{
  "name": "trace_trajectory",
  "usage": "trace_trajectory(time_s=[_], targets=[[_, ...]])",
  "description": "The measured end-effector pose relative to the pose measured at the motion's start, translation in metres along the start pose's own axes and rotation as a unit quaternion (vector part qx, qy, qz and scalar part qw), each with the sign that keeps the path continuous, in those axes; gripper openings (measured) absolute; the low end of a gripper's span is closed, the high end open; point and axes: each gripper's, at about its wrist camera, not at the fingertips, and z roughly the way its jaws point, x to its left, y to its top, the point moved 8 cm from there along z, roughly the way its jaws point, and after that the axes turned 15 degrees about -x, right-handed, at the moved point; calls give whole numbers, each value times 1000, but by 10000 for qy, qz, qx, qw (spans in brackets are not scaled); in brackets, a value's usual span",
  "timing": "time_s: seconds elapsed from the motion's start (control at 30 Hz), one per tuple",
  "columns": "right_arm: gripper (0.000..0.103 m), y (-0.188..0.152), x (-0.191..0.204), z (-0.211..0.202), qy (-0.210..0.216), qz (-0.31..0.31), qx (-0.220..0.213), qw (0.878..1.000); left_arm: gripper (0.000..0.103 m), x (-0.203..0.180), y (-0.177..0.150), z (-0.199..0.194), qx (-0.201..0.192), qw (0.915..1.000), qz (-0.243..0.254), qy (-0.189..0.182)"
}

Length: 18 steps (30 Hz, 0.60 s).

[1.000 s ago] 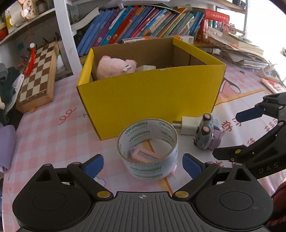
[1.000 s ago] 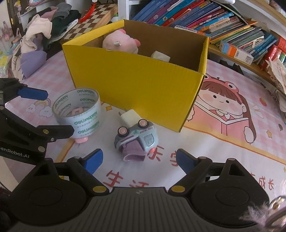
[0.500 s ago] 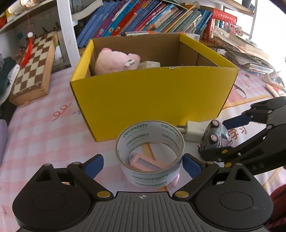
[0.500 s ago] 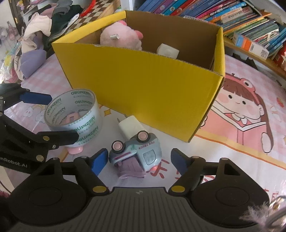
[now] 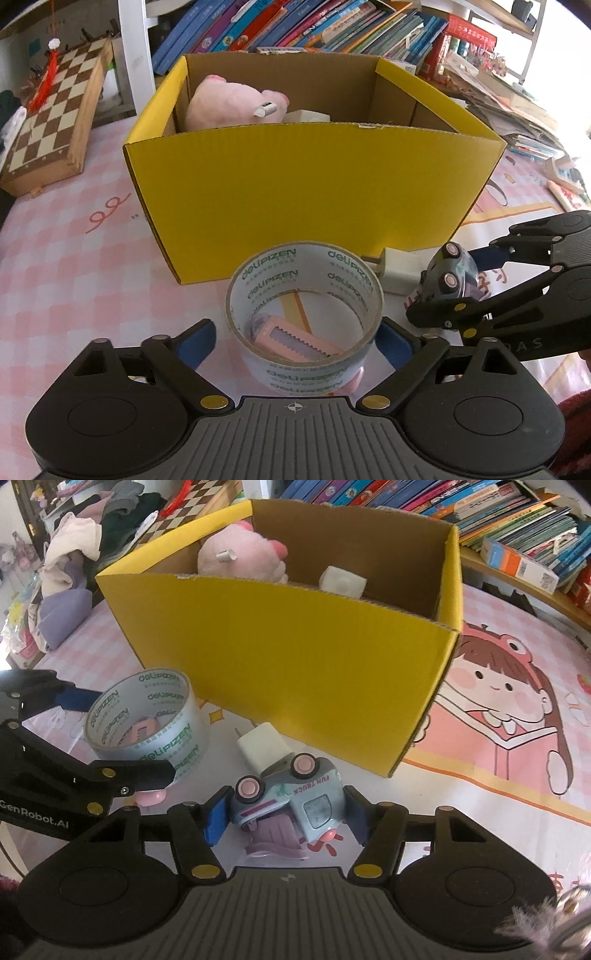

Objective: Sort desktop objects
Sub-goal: 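Close the right tool on the grey toy car while the left tool closes on the tape roll, then lift the tape roll with the left tool while the right tool carries the toy car over the yellow box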

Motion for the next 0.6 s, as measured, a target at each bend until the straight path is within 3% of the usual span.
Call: trace_trajectory(time_s=[0.07,0.6], targets=[[61,0,-1,-2,-38,16,-13,10000,84,-2,0,-1,-5,10000,-3,-61],[61,-3,12,-23,-267,-8,-161,9995,83,11,5,-32,-393,9991,67,174]])
